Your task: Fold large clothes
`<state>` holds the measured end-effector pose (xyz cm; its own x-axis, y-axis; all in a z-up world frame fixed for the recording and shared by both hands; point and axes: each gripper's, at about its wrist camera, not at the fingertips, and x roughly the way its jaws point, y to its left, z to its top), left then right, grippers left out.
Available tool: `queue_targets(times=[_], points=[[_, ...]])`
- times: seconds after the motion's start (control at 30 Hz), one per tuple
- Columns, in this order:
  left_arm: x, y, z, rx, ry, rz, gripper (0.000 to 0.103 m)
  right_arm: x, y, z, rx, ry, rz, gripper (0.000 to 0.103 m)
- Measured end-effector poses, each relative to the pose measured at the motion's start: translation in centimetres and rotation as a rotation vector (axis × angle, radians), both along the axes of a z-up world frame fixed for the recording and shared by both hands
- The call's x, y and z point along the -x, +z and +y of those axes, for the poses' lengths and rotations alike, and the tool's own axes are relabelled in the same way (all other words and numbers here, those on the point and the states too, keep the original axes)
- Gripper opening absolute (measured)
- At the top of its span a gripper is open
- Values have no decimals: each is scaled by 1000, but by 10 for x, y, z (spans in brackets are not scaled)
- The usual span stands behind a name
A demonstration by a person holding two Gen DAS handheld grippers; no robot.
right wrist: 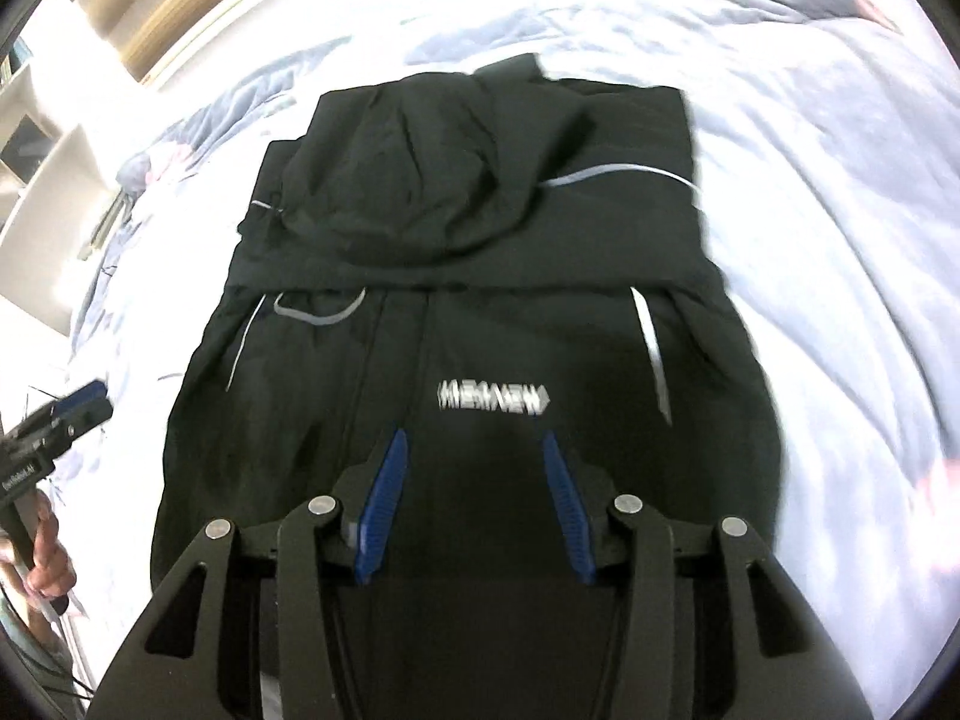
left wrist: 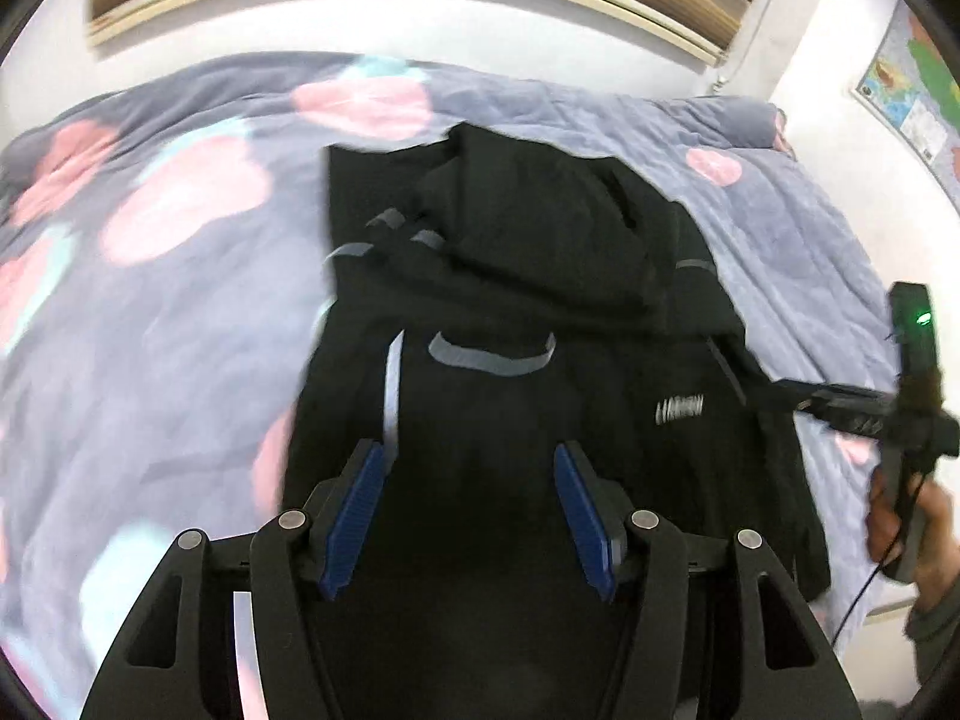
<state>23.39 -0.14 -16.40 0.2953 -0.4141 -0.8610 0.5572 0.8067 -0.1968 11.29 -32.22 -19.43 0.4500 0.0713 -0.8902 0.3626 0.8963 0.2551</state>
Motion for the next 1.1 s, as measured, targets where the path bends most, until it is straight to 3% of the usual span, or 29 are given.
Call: queue_targets(times=[0.27,0.5,0.83,1.0,1.1], points=[[70,35,93,23,161,6,61,92,37,8,10,-97,-27,59],[98,41,126,2,215,15,61,160,35,9,20,-177,9,63],[118,-20,162,53,275,245,61,244,-25,-5,-108,-336,158,63],[115,-63,170,12,297,346,61,251,-50,-17,-89,-338,229,63],[109,-84,173,44,310,400,61,241,-64,-24,-97,-336,235,63]])
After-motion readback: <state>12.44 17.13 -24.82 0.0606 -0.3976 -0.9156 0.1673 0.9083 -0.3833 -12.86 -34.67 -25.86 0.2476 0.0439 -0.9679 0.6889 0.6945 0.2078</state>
